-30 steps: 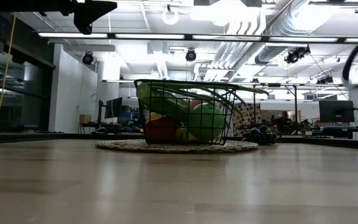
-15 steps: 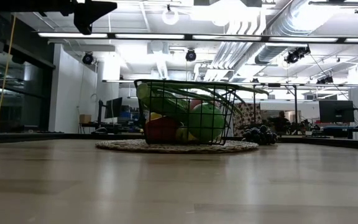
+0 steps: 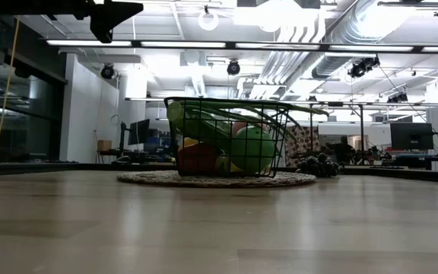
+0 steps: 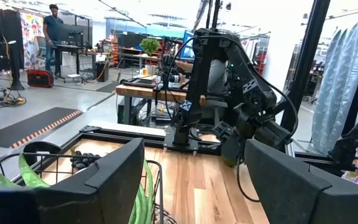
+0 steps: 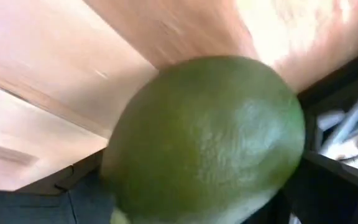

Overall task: Build produce basket
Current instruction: Put the green lime into the black mesh basket

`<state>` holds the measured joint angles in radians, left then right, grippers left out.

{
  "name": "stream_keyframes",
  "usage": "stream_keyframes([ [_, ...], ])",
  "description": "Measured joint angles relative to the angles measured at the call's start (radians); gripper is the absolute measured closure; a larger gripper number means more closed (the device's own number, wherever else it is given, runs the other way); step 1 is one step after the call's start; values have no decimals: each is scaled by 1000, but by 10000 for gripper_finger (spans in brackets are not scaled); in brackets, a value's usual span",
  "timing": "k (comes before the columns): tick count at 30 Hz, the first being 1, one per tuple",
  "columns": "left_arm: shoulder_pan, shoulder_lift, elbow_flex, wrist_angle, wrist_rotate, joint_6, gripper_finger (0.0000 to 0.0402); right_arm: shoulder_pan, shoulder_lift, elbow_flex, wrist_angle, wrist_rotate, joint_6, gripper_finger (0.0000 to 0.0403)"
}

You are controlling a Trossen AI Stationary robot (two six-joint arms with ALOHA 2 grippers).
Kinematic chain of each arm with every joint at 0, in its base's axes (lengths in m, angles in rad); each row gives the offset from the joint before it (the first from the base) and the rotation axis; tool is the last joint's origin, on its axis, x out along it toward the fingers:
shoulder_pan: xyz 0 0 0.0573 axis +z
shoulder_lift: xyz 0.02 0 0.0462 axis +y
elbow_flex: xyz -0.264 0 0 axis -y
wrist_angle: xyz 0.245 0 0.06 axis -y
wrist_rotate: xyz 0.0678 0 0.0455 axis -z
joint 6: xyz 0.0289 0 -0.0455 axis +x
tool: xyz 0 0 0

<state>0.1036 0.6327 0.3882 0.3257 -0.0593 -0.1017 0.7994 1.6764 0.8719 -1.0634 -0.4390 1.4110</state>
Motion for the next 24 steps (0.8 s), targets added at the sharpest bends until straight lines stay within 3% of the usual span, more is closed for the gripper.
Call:
stream_keyframes([
  [13, 0, 0, 0, 0, 7, -1, 135, -3, 0, 15, 2, 51, -16, 27],
  [17, 0, 1, 0, 1, 11, 0, 135, -6, 0, 56, -3, 92, -72, 27],
  [24, 0, 6, 0, 1, 11, 8, 135, -8, 0, 177, -147, 66, -83, 27],
])
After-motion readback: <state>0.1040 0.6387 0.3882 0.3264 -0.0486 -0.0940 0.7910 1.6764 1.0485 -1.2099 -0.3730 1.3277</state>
